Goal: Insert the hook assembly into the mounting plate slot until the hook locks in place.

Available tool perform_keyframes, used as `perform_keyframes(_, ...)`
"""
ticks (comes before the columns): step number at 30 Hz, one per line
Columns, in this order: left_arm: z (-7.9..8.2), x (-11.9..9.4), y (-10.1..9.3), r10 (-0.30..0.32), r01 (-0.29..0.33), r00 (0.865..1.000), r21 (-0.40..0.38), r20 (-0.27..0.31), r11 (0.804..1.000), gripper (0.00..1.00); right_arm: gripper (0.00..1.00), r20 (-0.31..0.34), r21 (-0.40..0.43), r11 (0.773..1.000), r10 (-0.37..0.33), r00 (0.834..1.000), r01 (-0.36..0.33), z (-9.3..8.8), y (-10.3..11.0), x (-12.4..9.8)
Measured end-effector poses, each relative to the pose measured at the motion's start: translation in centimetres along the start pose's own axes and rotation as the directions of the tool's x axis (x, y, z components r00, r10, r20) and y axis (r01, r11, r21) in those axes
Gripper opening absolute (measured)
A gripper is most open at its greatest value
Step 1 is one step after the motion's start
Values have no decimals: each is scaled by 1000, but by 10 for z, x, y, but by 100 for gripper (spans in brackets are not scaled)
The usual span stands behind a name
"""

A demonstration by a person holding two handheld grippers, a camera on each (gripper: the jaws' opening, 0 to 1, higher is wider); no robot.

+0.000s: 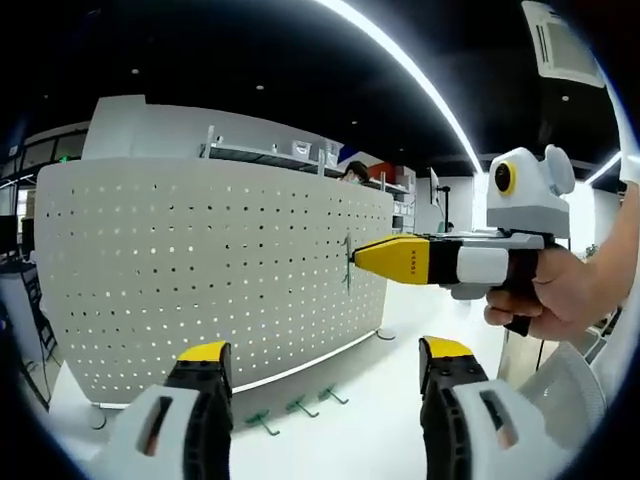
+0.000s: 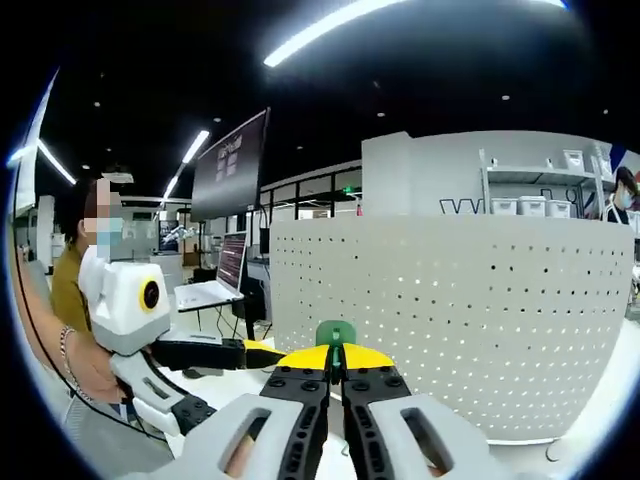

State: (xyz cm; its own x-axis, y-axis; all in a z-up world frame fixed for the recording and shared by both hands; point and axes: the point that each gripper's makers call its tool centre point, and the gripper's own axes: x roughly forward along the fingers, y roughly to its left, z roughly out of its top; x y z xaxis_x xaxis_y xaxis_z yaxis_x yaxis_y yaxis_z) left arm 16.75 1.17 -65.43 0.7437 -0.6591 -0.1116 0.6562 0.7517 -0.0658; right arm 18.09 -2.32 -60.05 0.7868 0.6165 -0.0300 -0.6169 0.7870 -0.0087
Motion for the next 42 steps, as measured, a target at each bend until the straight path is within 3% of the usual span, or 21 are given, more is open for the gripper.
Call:
perform_keyframes(28,-32,-25,13,-25,22,995,-32,-92,999,77,0,79,75,994,-81,994,75,45,-49,52)
perform_keyframes(30,-38,-28,13,-31,30,992,-10,-124,1000,77,0,85,83,993,-89,992,82,47,-53,54)
perform_keyframes(42,-56,-43,16,-45,41,986,-30,-161,999,77,0,105,89,987,-144,984,135,54,-72,72)
